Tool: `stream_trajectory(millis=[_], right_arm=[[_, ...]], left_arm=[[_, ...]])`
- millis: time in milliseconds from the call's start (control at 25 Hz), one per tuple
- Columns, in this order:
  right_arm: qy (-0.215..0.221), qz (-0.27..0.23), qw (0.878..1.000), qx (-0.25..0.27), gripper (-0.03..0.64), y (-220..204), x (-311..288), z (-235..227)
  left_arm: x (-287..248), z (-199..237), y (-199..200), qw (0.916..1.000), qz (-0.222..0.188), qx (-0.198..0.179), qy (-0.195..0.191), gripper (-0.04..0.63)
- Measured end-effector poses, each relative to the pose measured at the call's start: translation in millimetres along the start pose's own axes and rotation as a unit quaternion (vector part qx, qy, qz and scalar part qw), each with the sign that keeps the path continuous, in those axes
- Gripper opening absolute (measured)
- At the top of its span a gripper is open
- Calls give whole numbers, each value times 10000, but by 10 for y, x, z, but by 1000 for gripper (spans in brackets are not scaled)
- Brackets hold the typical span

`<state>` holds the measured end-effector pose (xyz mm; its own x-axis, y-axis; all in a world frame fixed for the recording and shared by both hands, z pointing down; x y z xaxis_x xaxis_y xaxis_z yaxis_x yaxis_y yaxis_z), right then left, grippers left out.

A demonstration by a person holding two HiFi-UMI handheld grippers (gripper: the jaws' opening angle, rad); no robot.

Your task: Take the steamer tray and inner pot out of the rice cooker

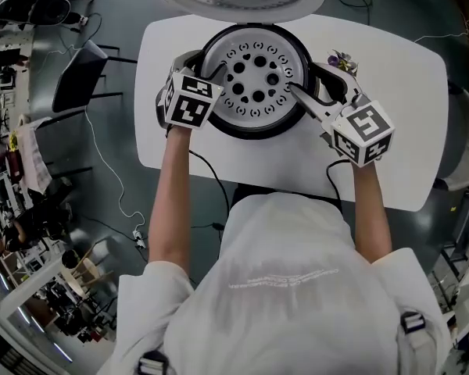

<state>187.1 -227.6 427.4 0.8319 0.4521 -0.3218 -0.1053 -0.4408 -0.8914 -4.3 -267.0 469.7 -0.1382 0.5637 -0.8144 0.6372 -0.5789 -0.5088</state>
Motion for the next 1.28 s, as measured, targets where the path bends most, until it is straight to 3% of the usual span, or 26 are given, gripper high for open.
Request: stream_trajectory(millis=[280,400,880,1160,1280], right_arm=[[116,95,9999,-66,229,-4,106,-56],[147,88,9998,-82,227,-89,105,-86],[105,56,9999,-2,219,-115,172,10],[-124,-47,9999,-53,215,-105,174,27],[-230,-72,9997,-90,213,-96,199,51]], left_arm=[[83,79,47,9982,26,-204,566,145],[30,56,2,9977,-45,-44,674,135],[24,41,43,9955,-370,849,197,106],[-53,34,47,9981,-290,526,147,115],[-45,37,57,9993,-240,206,197,123]])
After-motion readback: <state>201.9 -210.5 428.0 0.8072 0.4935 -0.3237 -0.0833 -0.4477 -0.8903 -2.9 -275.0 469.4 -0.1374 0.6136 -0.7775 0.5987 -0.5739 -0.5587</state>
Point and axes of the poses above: the fingertips, and each gripper's own axes: x backward along the fingers, z to its left, y out of its top, the point moved 1 cm from there along x, backward along the fingers
